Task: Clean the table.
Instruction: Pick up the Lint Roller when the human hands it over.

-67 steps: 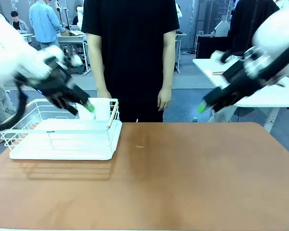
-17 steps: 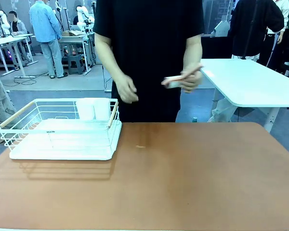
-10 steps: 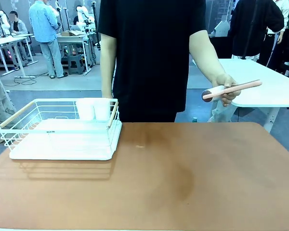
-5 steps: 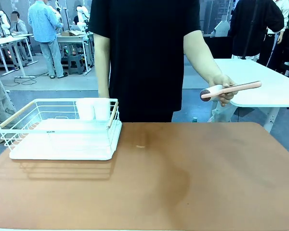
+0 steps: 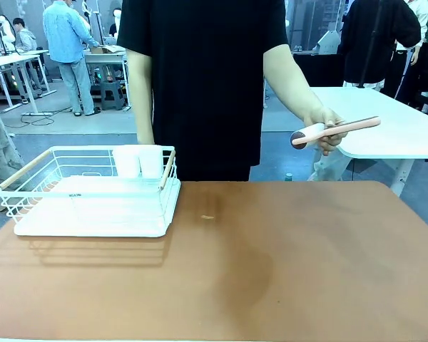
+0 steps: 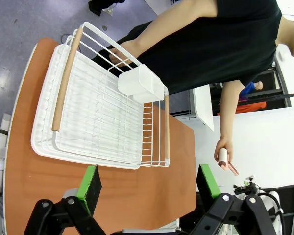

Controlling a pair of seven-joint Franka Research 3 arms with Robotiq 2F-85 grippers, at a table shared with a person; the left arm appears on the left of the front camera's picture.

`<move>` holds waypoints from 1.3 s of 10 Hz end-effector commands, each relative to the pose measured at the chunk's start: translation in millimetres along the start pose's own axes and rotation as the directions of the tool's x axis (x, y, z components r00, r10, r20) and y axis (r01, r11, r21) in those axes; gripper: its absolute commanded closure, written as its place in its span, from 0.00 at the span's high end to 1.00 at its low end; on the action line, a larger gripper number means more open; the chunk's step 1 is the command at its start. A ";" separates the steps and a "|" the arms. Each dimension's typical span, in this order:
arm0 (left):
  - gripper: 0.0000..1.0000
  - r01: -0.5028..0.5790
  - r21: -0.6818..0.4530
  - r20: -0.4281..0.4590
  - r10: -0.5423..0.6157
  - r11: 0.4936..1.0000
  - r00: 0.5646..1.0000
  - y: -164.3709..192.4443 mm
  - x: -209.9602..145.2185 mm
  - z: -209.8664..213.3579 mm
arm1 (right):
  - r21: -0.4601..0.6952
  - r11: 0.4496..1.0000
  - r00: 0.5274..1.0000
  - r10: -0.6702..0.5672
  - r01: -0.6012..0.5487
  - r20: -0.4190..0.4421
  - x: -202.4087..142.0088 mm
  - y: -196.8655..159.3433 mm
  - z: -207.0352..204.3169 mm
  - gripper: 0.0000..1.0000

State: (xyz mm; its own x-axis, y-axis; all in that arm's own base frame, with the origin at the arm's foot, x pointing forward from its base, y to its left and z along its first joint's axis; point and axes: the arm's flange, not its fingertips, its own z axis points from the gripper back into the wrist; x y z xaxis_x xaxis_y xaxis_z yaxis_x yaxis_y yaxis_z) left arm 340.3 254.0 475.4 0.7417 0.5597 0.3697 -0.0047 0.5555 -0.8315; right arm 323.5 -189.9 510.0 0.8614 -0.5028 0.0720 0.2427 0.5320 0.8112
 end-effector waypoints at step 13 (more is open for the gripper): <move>1.00 -0.002 -0.028 0.010 0.003 1.000 1.000 -0.2 1.0 2.1 | 0.041 0.969 0.960 -0.247 0.244 0.131 -65.9 108.0 -182.2 1.00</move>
State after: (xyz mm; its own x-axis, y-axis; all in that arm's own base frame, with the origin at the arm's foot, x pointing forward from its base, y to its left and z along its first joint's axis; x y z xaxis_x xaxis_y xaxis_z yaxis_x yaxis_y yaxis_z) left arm 340.4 254.2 474.9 0.7419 0.5603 0.3682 -0.0072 0.5558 -0.8313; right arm 372.9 14.4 496.3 0.7231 -0.6872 -0.0698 0.4441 0.3852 0.8089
